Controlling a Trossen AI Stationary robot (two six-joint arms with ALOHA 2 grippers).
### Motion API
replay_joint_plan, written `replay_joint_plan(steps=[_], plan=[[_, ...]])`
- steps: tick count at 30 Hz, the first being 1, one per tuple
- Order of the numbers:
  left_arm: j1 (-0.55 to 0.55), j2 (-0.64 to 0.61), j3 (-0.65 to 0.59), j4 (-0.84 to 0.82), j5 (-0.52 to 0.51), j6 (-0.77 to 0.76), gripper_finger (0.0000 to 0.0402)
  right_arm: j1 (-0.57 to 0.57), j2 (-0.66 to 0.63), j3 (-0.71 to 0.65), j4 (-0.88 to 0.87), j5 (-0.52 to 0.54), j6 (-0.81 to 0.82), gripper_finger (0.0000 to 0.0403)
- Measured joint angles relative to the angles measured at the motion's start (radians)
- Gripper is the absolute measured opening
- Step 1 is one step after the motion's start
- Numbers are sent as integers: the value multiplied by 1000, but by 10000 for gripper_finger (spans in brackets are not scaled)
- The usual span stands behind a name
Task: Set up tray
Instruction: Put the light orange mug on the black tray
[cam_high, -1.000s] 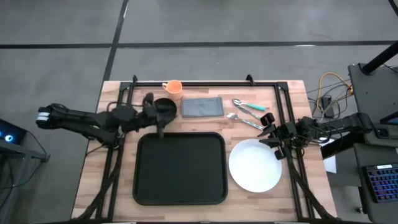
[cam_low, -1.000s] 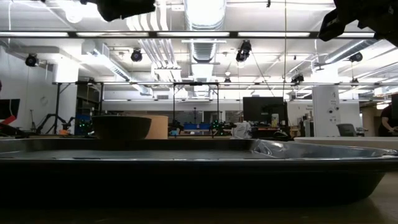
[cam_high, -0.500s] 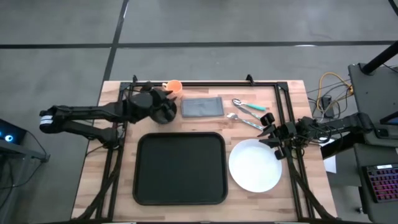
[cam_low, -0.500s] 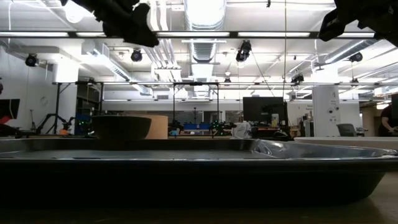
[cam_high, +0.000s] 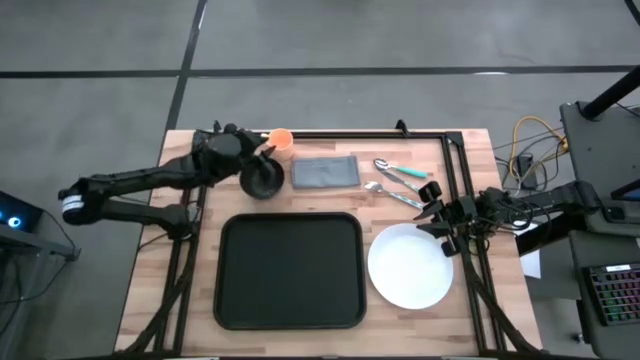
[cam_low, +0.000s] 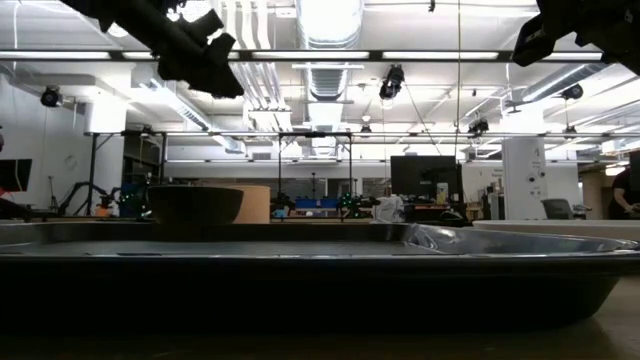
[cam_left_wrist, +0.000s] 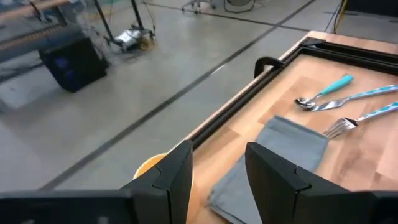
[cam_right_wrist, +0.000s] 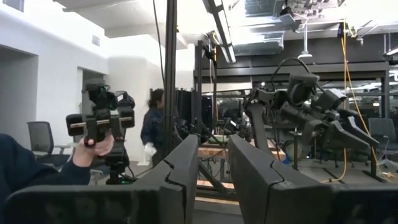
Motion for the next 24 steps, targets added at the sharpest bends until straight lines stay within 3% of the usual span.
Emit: replay_joint_plan(steps=[13,24], plan=[[168,23,-44,25,29,-62,130,0,0,0,0,0,0,69],[195,180,-12,59,30,-9,130,0,0,0,0,0,0,78]])
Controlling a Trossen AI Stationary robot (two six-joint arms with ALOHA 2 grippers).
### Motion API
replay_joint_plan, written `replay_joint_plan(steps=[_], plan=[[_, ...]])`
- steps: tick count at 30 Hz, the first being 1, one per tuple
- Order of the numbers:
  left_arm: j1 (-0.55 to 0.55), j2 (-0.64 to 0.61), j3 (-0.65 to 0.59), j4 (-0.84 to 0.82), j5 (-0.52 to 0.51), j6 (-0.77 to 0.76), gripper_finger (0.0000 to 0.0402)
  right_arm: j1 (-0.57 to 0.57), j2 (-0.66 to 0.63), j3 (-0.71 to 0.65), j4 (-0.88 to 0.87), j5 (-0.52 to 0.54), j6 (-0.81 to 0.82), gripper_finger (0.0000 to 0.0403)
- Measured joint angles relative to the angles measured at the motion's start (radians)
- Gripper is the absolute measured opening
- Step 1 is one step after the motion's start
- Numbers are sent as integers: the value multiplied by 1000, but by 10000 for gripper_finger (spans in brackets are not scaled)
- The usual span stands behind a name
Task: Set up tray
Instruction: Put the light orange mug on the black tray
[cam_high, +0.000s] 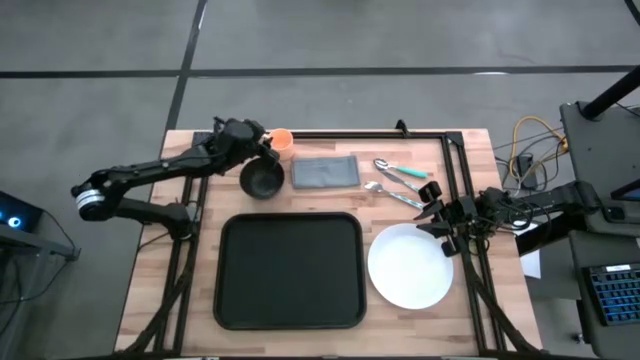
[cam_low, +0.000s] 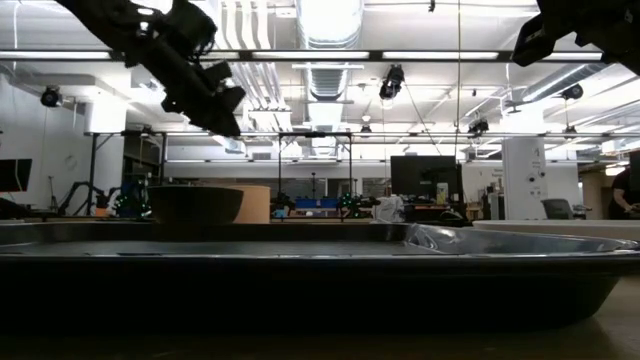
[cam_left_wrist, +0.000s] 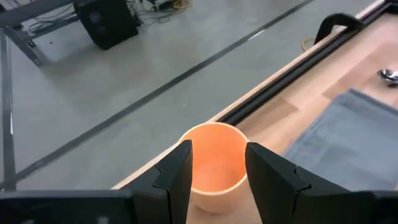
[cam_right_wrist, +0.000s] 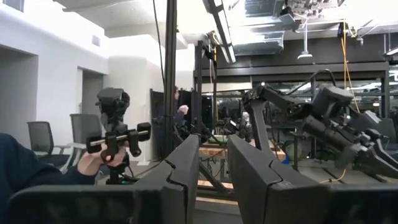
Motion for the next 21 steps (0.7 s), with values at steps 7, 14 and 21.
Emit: replay_joint_plan(steps=[7,14,21], plan=[[0,95,43,-1,0,10,130,0,0,0,0,0,0,82],[-1,135,60,-7,1,44,130,0,0,0,0,0,0,72],[-1,132,59,-6,1,63,130,0,0,0,0,0,0,69]])
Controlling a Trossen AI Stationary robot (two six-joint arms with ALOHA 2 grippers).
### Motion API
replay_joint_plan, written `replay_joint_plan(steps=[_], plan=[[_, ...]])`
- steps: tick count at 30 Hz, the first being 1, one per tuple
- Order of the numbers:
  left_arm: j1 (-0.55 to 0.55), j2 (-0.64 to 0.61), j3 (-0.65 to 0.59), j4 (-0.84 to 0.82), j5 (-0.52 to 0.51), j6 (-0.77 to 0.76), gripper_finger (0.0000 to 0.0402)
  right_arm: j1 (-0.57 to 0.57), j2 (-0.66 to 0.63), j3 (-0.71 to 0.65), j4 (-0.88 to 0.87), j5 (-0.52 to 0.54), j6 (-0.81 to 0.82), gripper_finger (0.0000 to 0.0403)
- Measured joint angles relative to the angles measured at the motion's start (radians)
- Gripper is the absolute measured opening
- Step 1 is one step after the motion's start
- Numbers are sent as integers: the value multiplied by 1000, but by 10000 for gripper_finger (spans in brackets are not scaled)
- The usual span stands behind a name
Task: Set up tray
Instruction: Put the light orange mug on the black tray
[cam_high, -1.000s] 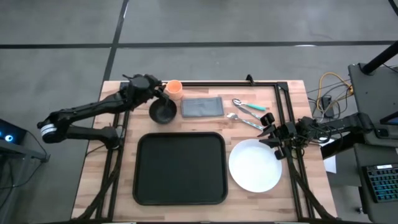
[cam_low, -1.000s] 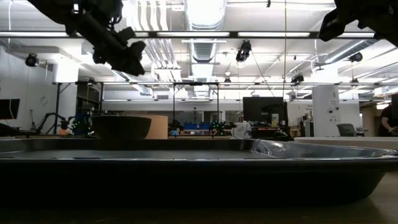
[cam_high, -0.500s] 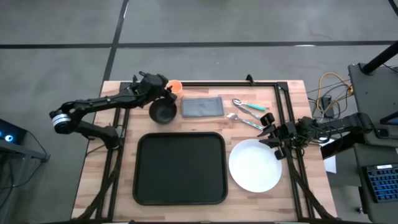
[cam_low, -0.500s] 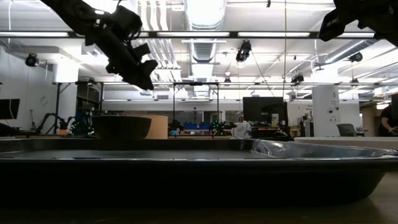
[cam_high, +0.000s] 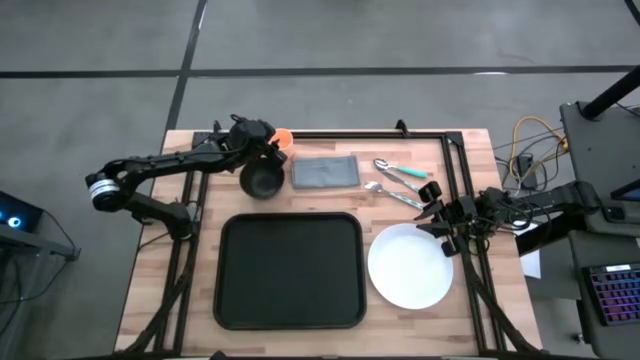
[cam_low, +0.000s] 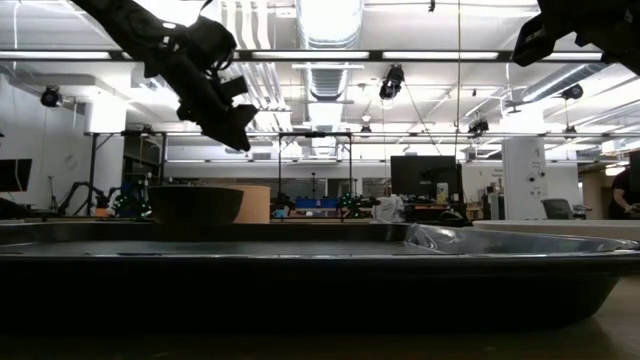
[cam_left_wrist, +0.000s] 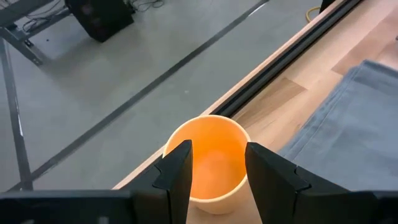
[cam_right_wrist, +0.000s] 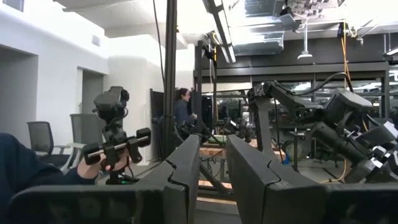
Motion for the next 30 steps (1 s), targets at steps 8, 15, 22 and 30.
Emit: replay_joint_plan(steps=[8,15,22,30], plan=[[0,0,0,1,-1,0,130,0,0,0,0,0,0,79],[0,0,0,1,-3,34,130,0,0,0,0,0,0,74],[0,0,-2,1,-30,50,130,0,0,0,0,0,0,69],[-2,1,-13,0,-30,61,170,0,0,0,0,0,0,78]])
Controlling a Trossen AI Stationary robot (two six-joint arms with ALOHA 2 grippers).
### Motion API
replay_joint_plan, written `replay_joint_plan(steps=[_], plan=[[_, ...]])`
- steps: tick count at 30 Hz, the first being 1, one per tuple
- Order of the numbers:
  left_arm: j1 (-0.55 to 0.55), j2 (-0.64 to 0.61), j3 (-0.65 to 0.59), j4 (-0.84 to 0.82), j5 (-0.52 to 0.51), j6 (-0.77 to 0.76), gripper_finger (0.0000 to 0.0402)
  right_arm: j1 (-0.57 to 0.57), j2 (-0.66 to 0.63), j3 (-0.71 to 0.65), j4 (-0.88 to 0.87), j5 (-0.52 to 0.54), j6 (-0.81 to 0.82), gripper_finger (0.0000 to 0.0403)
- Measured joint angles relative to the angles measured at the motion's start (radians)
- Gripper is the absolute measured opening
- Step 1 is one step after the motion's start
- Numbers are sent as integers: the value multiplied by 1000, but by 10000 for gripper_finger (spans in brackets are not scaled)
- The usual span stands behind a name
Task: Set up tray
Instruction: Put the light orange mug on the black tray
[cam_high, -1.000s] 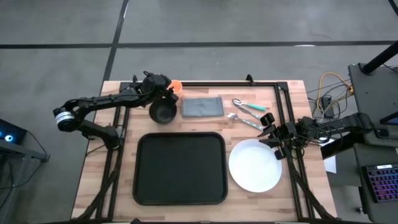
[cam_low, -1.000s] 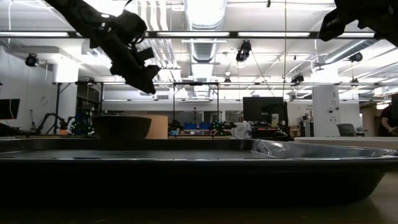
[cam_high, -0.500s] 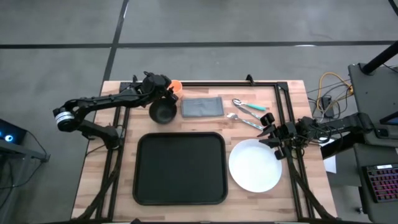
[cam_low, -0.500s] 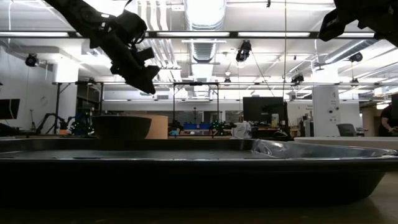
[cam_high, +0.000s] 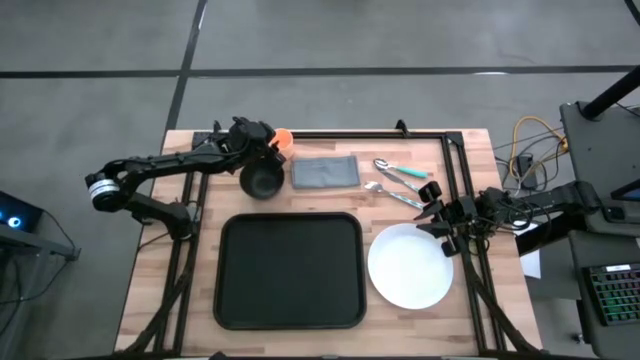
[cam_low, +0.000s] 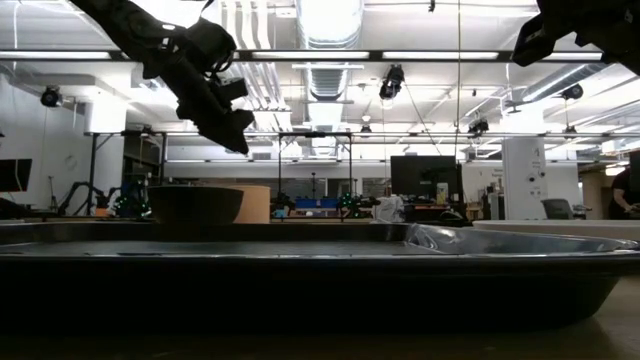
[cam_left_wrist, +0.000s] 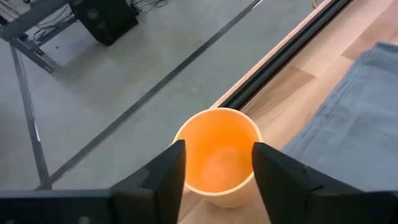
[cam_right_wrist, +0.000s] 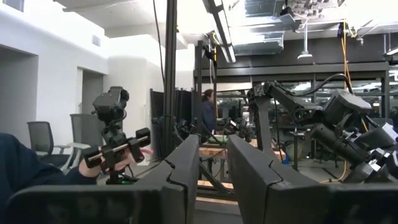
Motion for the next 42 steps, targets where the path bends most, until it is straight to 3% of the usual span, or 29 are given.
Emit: replay_joint_plan(steps=[7,11,17,26,29,42], plan=[[0,0,9,0,0,-36,256,0,0,0,0,0,0,76],[0,1,31,-2,1,-58,280,0,0,0,0,0,0,70],[1,26,133,-162,50,-88,283,0,0,0,0,0,0,71],[1,172,357,-408,81,-11,283,0,0,0,0,0,0,80],[2,228,400,-448,130,-1,283,0,0,0,0,0,0,77],[83,441,482,-452,132,24,283,0,0,0,0,0,0,73]])
